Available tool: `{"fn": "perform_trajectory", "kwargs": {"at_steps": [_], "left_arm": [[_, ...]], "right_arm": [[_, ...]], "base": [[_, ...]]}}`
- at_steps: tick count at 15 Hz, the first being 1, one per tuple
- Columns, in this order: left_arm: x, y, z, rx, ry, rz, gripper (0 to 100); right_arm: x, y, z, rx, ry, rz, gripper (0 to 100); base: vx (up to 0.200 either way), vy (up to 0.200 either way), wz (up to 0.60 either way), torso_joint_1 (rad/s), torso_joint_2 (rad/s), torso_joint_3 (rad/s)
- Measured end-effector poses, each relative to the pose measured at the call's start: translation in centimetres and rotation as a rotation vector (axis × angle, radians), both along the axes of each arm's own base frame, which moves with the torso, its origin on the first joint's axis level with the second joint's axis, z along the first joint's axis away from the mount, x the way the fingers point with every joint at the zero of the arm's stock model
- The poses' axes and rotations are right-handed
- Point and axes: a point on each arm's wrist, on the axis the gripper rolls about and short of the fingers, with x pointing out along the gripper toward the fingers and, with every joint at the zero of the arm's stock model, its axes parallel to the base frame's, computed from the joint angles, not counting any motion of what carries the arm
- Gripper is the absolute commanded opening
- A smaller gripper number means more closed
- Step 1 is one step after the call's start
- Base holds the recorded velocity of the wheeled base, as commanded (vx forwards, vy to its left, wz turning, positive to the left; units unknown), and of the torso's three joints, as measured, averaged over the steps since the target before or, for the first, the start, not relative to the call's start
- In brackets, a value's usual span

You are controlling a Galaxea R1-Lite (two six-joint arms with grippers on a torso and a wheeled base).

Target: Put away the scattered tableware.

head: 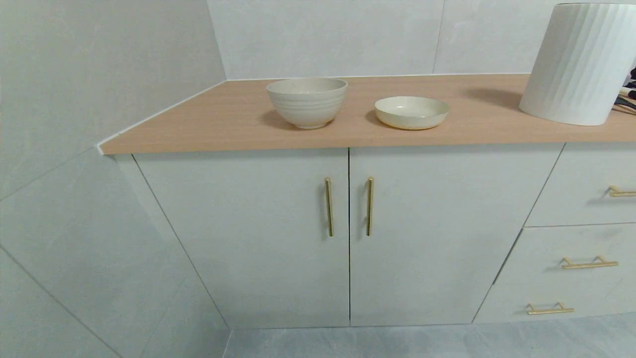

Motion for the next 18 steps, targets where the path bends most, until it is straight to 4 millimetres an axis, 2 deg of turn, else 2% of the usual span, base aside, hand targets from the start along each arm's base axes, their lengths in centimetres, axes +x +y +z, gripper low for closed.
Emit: {"fn": "perform_trajectory", "kwargs": {"at_steps": [3, 6, 9, 12, 14, 18], "left_arm": [[0.0, 0.0, 0.0, 0.000, 0.000, 0.000, 100], [0.0, 0.0, 0.0, 0.000, 0.000, 0.000, 100], [0.0, 0.0, 0.0, 0.000, 0.000, 0.000, 100], [0.0, 0.0, 0.0, 0.000, 0.000, 0.000, 100], [0.0, 0.0, 0.0, 0.000, 0.000, 0.000, 100], [0.0, 0.0, 0.0, 0.000, 0.000, 0.000, 100]], "right_arm": [[-0.1, 0.0, 0.3, 0.006, -0.006, 0.013, 100], [-1.1, 0.3, 4.3, 0.077, -0.098, 0.170, 100], [0.2, 0.7, 6.6, 0.088, 0.024, 0.405, 100], [3.7, 1.2, 9.0, 0.119, 0.207, 0.593, 100], [6.9, 2.0, 10.7, 0.131, 0.303, 0.719, 100], [14.8, 5.6, 12.8, 0.123, 0.349, 0.919, 100]], "base": [[0.000, 0.000, 0.00, 0.000, 0.00, 0.000], [0.000, 0.000, 0.00, 0.000, 0.00, 0.000], [0.000, 0.000, 0.00, 0.000, 0.00, 0.000], [0.000, 0.000, 0.00, 0.000, 0.00, 0.000], [0.000, 0.000, 0.00, 0.000, 0.00, 0.000], [0.000, 0.000, 0.00, 0.000, 0.00, 0.000]]}}
